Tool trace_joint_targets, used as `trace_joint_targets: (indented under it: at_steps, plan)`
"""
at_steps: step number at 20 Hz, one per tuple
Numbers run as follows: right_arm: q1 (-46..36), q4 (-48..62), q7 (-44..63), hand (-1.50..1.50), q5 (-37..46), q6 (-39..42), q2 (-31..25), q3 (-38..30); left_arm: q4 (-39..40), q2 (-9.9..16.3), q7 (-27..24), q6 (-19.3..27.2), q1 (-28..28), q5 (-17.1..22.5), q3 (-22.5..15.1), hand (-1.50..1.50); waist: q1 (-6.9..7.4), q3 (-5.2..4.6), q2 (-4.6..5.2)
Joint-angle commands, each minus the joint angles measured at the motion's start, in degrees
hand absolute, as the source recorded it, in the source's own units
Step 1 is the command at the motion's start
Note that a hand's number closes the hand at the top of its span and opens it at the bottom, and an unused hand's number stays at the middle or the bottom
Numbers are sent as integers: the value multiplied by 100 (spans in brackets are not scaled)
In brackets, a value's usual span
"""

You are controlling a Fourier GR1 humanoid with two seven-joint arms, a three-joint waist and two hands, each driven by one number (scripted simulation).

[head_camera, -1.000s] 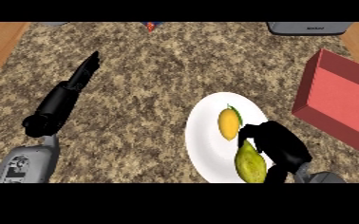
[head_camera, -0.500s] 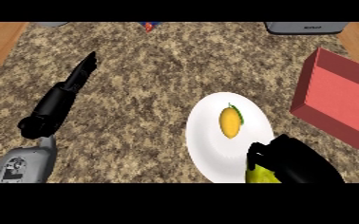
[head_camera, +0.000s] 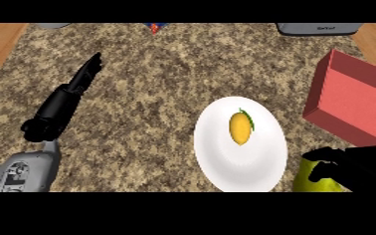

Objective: Pick the pear from the plate and place it in the cardboard box

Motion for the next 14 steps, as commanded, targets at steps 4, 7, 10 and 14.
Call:
trace_joint_targets:
  at_steps: [4,7,10,14]
  plan:
    - [-525,327,1109,150,-1591,224,289,-1974,-181,23,42,-139,21,79,-24,0,87,3,10]
    - [-1102,922,1479,150,-2025,486,136,-2439,-123,-6,69,-73,51,50,28,0,147,3,22]
    - [-1822,1868,1444,150,-2287,529,-137,-2884,248,-2,-11,-175,-280,87,43,0,155,2,44]
    - [-2231,3260,682,150,-1978,564,-613,-3099,-92,77,144,-337,-121,183,70,0,225,8,40]
